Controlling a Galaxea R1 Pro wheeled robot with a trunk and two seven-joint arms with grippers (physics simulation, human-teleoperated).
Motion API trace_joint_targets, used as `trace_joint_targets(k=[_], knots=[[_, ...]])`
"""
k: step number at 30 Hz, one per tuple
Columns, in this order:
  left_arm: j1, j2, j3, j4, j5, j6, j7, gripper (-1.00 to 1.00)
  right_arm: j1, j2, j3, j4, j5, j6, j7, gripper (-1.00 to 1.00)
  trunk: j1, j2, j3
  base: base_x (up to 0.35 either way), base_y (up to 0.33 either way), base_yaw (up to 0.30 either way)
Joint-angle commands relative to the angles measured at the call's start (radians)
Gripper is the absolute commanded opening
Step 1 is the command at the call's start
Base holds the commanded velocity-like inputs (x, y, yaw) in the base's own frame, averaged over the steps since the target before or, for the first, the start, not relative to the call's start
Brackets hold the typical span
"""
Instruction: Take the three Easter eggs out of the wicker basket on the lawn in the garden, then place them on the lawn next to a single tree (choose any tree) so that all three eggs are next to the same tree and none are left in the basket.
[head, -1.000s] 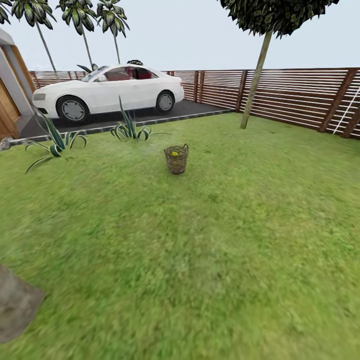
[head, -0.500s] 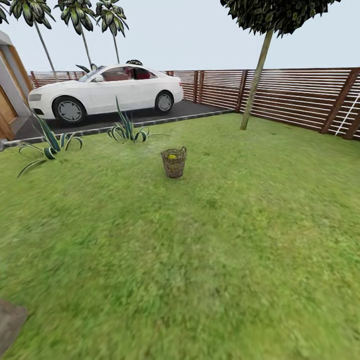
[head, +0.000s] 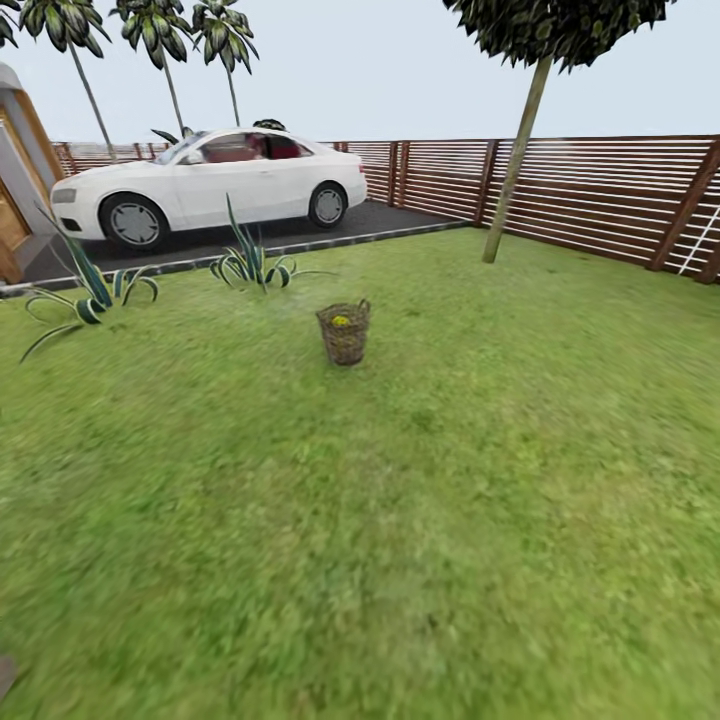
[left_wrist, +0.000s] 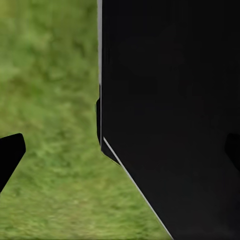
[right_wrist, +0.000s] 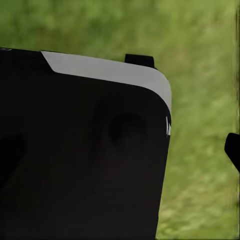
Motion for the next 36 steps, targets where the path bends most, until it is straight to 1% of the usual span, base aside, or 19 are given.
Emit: trace_joint_targets(k=[1,5,11,13,14,15,20,26,36], knots=[[0.0,0.0,0.004,-0.001,0.001,-0.002,0.001,1.0,0.0,-0.002,0.002,0.0,0.005,-0.003,0.001,1.0,0.001,0.0,-0.001,0.327,-0.1,0.192],[0.0,0.0,0.003,-0.002,0.001,-0.002,0.001,1.0,0.0,0.001,0.001,0.0,0.005,-0.003,0.001,1.0,0.001,0.0,-0.001,0.327,-0.099,0.231],[0.0,0.0,0.002,-0.002,0.001,-0.002,0.001,1.0,0.0,0.002,0.005,0.002,0.012,-0.003,0.003,1.0,0.001,0.0,-0.001,0.327,-0.098,0.039],[0.0,0.0,0.003,-0.002,0.001,-0.002,0.001,1.0,0.0,-0.014,0.008,0.001,0.014,-0.003,0.019,1.0,0.001,0.0,-0.001,0.327,-0.098,0.003],[0.0,0.0,0.003,-0.002,0.001,-0.002,0.001,1.0,0.0,-0.019,0.008,0.001,0.014,-0.004,0.042,1.0,0.001,0.0,-0.001,0.327,-0.098,0.001],[0.0,0.0,0.002,-0.002,0.001,-0.002,0.001,1.0,0.0,-0.021,0.007,0.002,0.013,-0.003,0.063,1.0,0.001,0.0,-0.001,0.327,-0.098,0.001],[0.0,-0.001,0.002,-0.002,0.001,-0.002,0.001,1.0,0.0,-0.02,0.006,0.004,0.009,-0.002,0.084,1.0,0.001,0.0,-0.001,0.327,-0.098,0.039],[0.0,-0.001,0.002,-0.001,0.001,-0.002,0.001,1.0,0.0,-0.026,0.004,0.005,0.005,-0.004,0.083,1.0,0.001,0.0,-0.001,0.327,-0.098,0.262],[0.0,0.0,0.003,-0.001,0.001,-0.002,0.001,1.0,0.0,-0.022,0.004,0.005,0.004,-0.017,0.078,1.0,0.001,0.0,-0.001,0.327,-0.098,0.273]])
